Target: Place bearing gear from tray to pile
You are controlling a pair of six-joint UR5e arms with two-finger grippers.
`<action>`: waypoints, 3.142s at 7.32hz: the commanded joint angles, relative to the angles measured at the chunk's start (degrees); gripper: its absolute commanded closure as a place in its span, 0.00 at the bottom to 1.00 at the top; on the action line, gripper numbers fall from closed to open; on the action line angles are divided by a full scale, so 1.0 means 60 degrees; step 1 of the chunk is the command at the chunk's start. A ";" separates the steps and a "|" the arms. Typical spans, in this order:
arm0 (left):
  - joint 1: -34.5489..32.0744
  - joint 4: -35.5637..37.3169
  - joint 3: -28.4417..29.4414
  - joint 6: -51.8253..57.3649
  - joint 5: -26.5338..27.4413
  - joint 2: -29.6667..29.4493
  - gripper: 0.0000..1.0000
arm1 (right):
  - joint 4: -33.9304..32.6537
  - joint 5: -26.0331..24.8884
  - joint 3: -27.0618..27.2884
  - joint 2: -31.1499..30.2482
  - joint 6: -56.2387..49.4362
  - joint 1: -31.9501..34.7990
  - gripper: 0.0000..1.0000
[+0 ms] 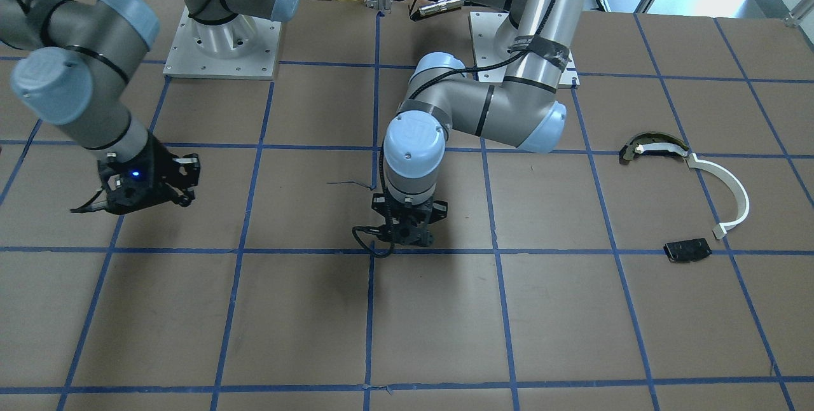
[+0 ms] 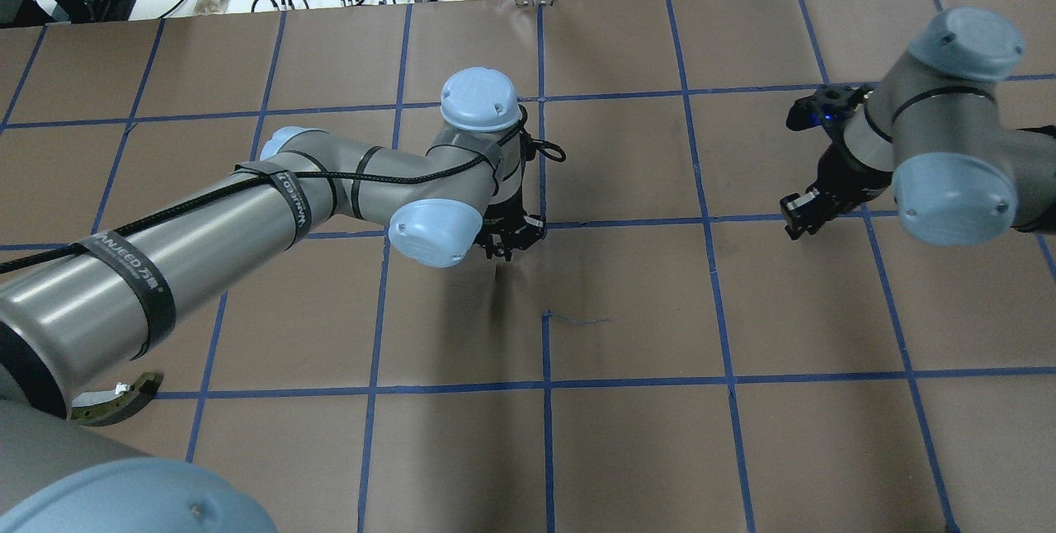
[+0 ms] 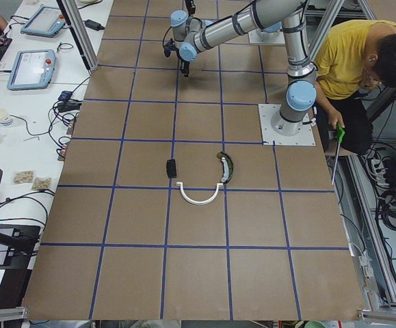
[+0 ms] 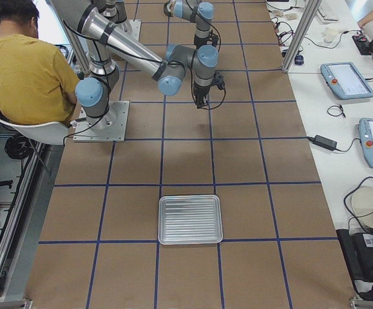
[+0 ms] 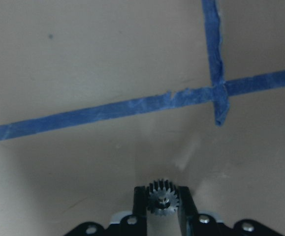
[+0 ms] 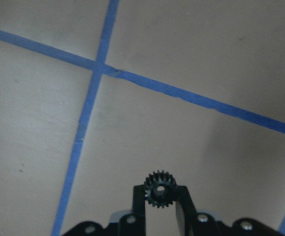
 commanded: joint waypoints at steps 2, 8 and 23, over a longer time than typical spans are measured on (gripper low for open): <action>0.3378 -0.1715 0.0878 0.1830 0.0136 0.0748 1.00 | -0.1980 -0.0084 -0.0108 0.1381 0.4810 0.3391 1.00; 0.9127 -0.1823 0.0367 0.6952 0.0766 0.0647 1.00 | -0.1751 -0.0069 -0.2261 0.3100 0.9789 0.5965 0.00; 0.5376 -0.1574 0.0953 0.4718 0.0130 0.0778 0.00 | 0.4151 -0.0320 -0.4472 -0.1308 0.3563 0.1425 0.00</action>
